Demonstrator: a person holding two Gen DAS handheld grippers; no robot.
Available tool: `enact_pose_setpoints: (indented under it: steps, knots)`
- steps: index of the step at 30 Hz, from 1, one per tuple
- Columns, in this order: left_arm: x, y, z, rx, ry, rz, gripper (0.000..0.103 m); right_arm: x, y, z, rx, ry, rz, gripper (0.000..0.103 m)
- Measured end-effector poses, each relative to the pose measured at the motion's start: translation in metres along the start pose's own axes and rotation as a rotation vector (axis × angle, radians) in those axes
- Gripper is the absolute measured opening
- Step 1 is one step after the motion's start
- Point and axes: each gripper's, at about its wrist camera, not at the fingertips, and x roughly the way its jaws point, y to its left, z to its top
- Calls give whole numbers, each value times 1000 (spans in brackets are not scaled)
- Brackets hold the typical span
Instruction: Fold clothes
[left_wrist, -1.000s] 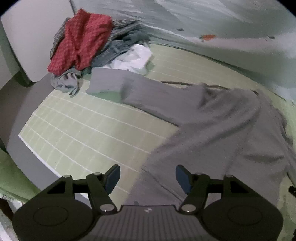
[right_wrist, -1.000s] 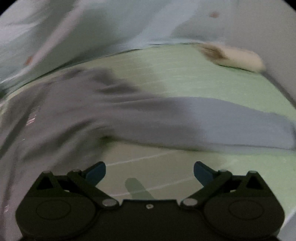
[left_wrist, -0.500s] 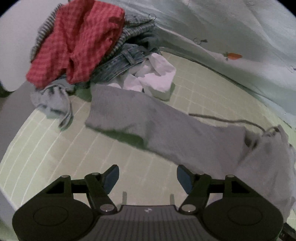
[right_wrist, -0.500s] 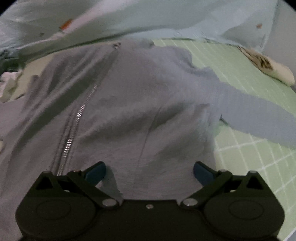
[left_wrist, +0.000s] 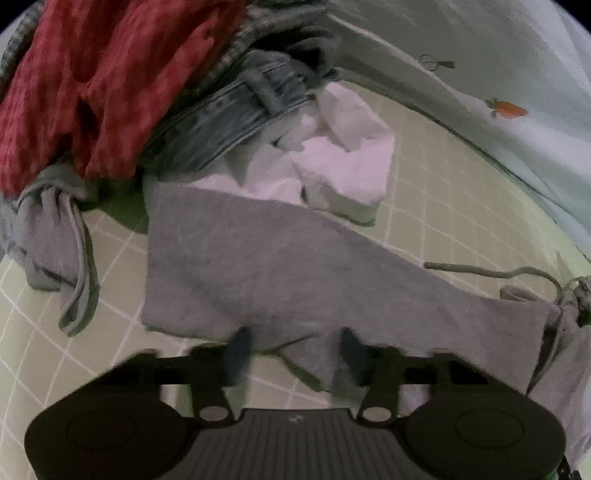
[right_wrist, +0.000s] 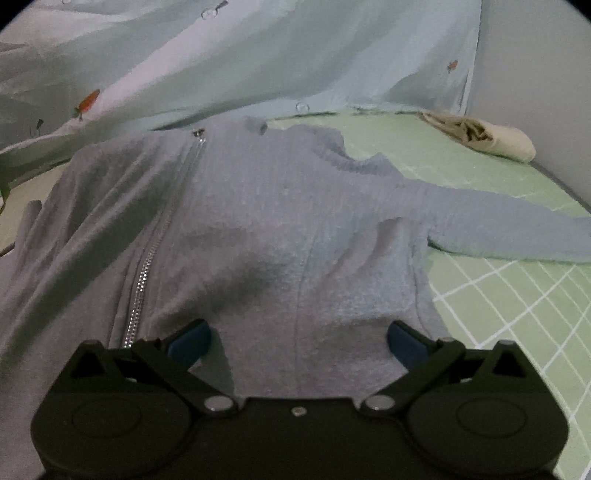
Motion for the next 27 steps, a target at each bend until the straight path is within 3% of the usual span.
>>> enact_pose_setpoints:
  steps: [1, 2, 5, 15, 19, 27]
  knots:
    - [1, 3, -2, -10, -1, 0, 29, 0, -1, -1, 0, -9, 2, 103]
    - [0, 7, -4, -32, -5, -10, 12, 1, -1, -1, 0, -17, 3, 103]
    - [-8, 19, -16, -113, -19, -32, 10, 1, -2, -2, 2, -26, 6, 103]
    - [-73, 59, -66, -156, -128, 147, 7, -2, -4, -5, 5, -30, 12, 103]
    - [-97, 74, -84, -166, -145, 174, 7, -1, -6, -4, 5, -33, 16, 103]
    - [-131, 87, -99, -191, -316, 327, 8, 0, -13, -4, -2, -36, 26, 103]
